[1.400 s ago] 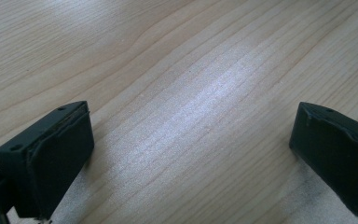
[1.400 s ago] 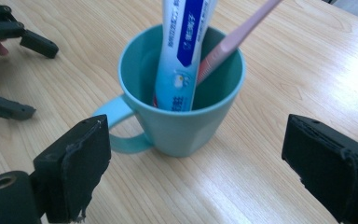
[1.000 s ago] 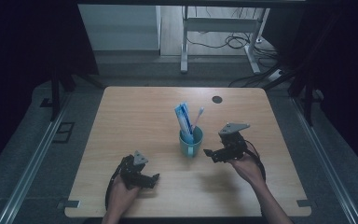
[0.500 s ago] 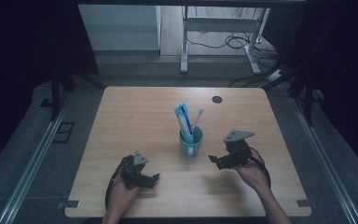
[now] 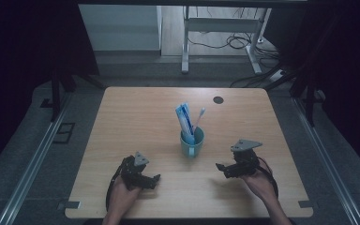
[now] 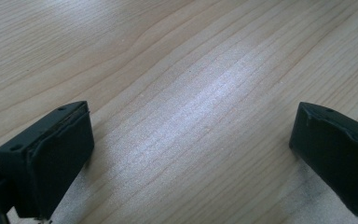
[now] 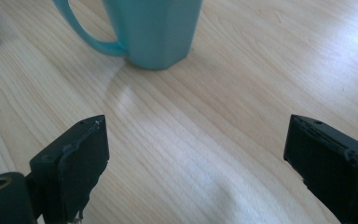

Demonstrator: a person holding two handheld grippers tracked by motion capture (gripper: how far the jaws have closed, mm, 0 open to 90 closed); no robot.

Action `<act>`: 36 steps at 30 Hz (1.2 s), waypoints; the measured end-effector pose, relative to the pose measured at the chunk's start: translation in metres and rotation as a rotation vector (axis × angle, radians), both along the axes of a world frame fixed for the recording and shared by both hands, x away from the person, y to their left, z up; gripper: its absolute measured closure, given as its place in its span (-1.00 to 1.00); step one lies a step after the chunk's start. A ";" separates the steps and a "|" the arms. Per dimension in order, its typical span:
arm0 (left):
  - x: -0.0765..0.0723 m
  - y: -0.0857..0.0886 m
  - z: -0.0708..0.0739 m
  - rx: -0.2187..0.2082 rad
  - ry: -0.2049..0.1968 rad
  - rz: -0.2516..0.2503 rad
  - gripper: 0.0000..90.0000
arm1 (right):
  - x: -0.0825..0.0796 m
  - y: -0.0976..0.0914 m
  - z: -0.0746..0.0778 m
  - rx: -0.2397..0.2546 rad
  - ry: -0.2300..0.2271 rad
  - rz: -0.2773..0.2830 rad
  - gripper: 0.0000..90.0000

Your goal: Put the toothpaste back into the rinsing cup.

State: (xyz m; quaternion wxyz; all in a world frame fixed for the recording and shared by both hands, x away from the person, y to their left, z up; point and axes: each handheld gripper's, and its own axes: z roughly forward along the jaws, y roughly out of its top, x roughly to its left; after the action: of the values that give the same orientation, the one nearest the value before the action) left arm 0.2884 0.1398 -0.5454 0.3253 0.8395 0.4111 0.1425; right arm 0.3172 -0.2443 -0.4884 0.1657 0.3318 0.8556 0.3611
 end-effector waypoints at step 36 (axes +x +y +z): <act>-0.001 0.000 0.000 0.000 -0.003 0.003 -0.99 | -0.020 -0.018 -0.053 0.007 0.057 -0.029 -0.86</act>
State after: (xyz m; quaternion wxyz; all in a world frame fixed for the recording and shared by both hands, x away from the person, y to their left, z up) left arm 0.2876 0.1397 -0.5454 0.3258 0.8387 0.4118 0.1443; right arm 0.2975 -0.2623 -0.5416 0.1455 0.3551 0.8538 0.3519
